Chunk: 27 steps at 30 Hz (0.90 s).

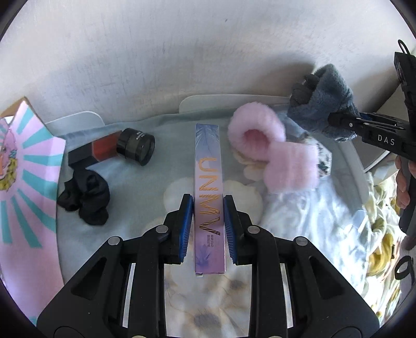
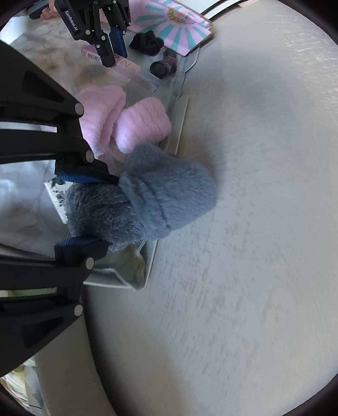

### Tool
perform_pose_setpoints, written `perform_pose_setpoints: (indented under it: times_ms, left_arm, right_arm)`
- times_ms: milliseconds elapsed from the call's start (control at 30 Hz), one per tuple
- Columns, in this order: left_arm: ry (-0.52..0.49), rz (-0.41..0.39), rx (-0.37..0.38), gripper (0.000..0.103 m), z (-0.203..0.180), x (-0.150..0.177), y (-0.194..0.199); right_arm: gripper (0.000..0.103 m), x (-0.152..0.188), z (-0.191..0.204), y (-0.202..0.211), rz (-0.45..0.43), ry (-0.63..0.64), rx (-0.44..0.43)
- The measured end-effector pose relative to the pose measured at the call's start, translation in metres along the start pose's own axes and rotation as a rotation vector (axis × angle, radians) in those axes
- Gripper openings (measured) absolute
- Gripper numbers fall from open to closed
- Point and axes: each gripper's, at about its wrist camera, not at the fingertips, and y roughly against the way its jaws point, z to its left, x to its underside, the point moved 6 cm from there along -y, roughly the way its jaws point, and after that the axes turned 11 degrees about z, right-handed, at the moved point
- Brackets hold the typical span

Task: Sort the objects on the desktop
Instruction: 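Lift the lipstick box and grey mitten off the table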

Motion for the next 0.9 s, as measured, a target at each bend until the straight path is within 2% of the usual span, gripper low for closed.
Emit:
perform_pose_setpoints:
  times_ms: [233, 267, 400, 567, 733, 900]
  left_arm:
    - [-0.007, 0.016, 0.049, 0.022, -0.015, 0.020, 0.033]
    - [-0.006, 0.023, 0.059, 0.022, -0.013, 0.029, 0.047]
    - [-0.035, 0.022, 0.071, 0.022, -0.023, 0.036, 0.075]
    - [-0.035, -0.005, 0.084, 0.022, -0.016, 0.047, 0.107]
    - [-0.016, -0.063, 0.066, 0.022, 0.004, 0.038, 0.134]
    - [0.006, -0.087, 0.034, 0.022, 0.029, 0.033, 0.160]
  right_arm:
    - [0.029, 0.011, -0.016, 0.043, 0.009, -0.034, -0.005]
    - [0.029, 0.012, -0.016, 0.049, 0.013, -0.033, -0.009]
    - [0.029, 0.028, -0.007, 0.072, 0.045, -0.010, -0.050]
    - [0.029, 0.036, 0.014, 0.106, 0.073, 0.075, -0.039]
    - [0.029, 0.017, 0.044, 0.119, 0.051, 0.128, -0.017]
    - [0.029, -0.001, 0.080, 0.124, 0.046, 0.179, -0.039]
